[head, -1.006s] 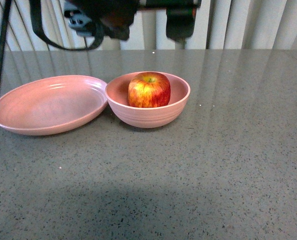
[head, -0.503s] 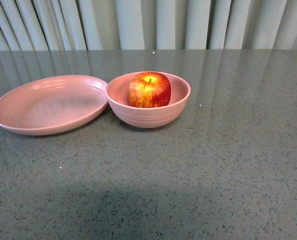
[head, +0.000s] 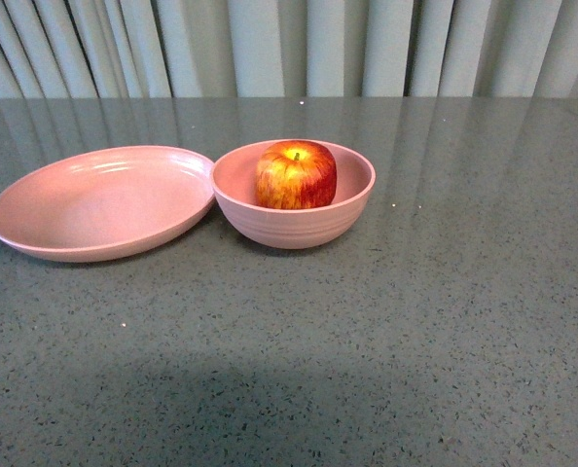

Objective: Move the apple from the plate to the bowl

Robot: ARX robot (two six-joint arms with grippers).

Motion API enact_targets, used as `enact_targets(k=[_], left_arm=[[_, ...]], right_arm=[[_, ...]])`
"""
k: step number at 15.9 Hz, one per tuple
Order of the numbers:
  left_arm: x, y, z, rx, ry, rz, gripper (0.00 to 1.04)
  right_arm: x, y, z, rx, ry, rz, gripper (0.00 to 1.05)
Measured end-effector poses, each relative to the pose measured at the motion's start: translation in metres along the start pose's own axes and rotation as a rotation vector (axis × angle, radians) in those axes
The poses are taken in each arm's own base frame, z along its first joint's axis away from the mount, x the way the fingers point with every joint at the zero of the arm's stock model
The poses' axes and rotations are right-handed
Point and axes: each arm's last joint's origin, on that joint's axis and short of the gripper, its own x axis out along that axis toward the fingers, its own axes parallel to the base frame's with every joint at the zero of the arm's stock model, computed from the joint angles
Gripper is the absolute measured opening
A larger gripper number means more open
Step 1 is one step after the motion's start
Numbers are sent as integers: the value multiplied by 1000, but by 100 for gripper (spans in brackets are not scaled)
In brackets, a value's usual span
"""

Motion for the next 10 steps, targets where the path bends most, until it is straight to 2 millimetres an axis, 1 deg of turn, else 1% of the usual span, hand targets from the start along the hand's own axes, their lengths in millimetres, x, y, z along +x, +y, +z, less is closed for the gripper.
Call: enact_targets(k=[1,3,4,5,6,8,10], left_arm=[[-9,4,-17,8,30,-21,36],[-23,13,-40,16,66,-36,16],[-30,18,-44,13,56,-27,7],[-36,22,-46,8,39,-25,1],[-45,27,-52,10,32,-17,1],[-57,32,-67,13,55,-30,1],[-68,37,-72,12,43,-25,1]], right_arm=[[0,0,0,0,1,0,98],[0,0,0,0,1,0,98],[0,0,0,0,1,-1,98],[0,0,0,0,1,0,98],[0,0,0,0,1,0,98],[0,0,0,0,1,0,98],[0,0,0,0,1,0,98]])
